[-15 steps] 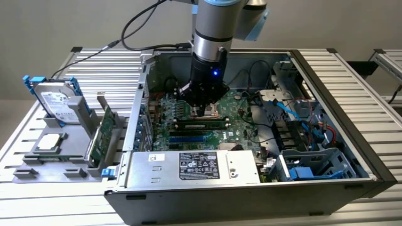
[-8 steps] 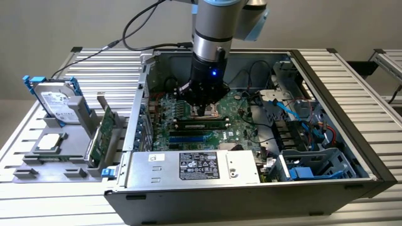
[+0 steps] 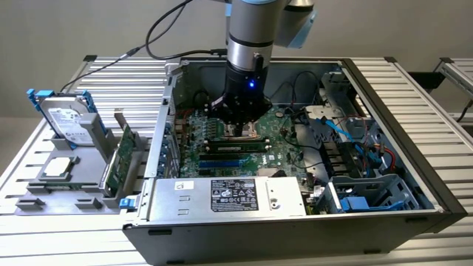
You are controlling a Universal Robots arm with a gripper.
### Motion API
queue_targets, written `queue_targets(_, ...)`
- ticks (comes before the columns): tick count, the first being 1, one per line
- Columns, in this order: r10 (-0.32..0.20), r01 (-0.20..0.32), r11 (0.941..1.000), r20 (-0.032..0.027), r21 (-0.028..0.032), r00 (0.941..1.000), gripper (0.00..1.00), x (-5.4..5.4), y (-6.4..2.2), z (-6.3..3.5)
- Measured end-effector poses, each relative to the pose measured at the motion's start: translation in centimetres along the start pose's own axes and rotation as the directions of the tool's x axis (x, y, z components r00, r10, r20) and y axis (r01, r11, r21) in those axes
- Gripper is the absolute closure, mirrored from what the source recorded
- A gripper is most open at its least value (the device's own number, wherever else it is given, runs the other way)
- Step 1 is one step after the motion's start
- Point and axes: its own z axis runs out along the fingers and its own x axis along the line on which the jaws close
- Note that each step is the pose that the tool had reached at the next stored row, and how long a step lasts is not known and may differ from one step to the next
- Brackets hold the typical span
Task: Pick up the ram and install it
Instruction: 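Press down the ram until it locks into place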
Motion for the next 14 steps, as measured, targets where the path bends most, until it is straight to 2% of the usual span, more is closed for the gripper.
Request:
queue_targets(3,0.009,-0.009,0.9999,0.0021,0.0039,1.0,0.89,-0.05,-0.01,-0.11)
queue_targets(7,0.018,-0.018,0.9998,0.0013,0.0086,0.9998,0.89,-0.08,-0.09,-0.15)
queue_targets(14,0.025,-0.025,0.9996,0.0007,0.0117,0.9997,0.89,-0.07,-0.68,-0.14)
